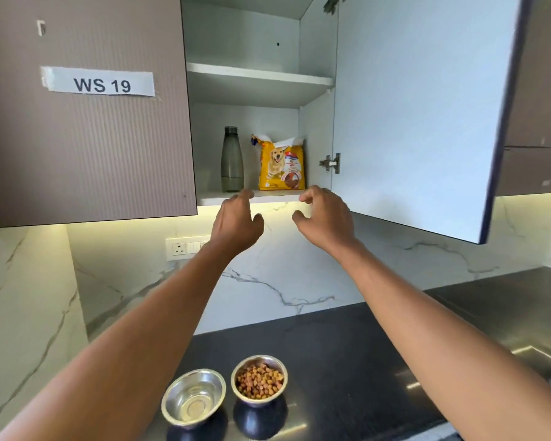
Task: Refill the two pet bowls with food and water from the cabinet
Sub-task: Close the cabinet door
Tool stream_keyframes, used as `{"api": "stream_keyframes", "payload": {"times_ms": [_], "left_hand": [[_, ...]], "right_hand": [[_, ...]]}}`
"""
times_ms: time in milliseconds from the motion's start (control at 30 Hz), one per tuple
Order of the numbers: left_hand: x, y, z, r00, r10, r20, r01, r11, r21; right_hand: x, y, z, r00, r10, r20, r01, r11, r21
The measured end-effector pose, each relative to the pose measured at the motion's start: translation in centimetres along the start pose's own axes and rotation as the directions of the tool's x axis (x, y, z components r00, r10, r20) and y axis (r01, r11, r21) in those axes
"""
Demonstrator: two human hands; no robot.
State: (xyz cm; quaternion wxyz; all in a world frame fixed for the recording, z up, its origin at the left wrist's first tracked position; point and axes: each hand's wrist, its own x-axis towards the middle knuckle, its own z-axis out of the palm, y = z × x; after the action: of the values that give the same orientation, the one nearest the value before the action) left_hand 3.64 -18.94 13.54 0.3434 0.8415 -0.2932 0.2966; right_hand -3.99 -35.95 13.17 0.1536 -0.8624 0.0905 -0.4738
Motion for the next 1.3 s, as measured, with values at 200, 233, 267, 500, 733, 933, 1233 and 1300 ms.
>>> {"api": "stream_keyframes", "payload": {"times_ms": [200,233,267,500,733,933,1233,1300], "left_hand": [[-1.6,5.0,-0.8,0.999,0.045,-0.027,-0.045,0.999,-0.01],[-1.5,5.5,-0.9,0.998,0.053,-0.039,-0.053,0.999,-0.004],[-1.5,6.5,-0.8,0.997,0.06,-0.052,-0.06,0.998,-0.003],[-1.7,11.5,1.6,0.994,-0.027,-0.104,0.021,0.998,-0.056],[-3.7,14.3,3.9,0.985,-0.12,-0.12,0.111,0.991,-0.079],[-4.7,13.6,3.4,0.981,-0.139,-0.135,0.137,0.99,-0.022],[-4.2,8.1,-0.2,0.952,-0.232,-0.199,0.235,0.972,-0.009],[-3.7,6.3,-1.3,0.947,-0.235,-0.218,0.241,0.971,0.002]], "right_hand": [[-3.4,2.6,-7.9,0.961,-0.16,-0.227,0.149,0.987,-0.062],[-3.7,3.1,-9.1,0.938,-0.196,-0.288,0.182,0.98,-0.075],[-4.1,3.8,-10.6,0.91,-0.221,-0.352,0.206,0.975,-0.081],[-4.7,11.1,-18.2,0.773,-0.147,-0.617,0.218,0.975,0.041],[-3.1,16.9,-17.0,0.952,0.229,-0.202,-0.164,0.942,0.294],[-3.7,16.6,-15.6,0.963,0.036,-0.266,0.087,0.896,0.435],[-3.6,9.5,-8.4,0.953,-0.257,-0.158,0.301,0.836,0.459],[-3.2,7.1,-6.2,0.954,-0.267,-0.137,0.3,0.873,0.385]]}}
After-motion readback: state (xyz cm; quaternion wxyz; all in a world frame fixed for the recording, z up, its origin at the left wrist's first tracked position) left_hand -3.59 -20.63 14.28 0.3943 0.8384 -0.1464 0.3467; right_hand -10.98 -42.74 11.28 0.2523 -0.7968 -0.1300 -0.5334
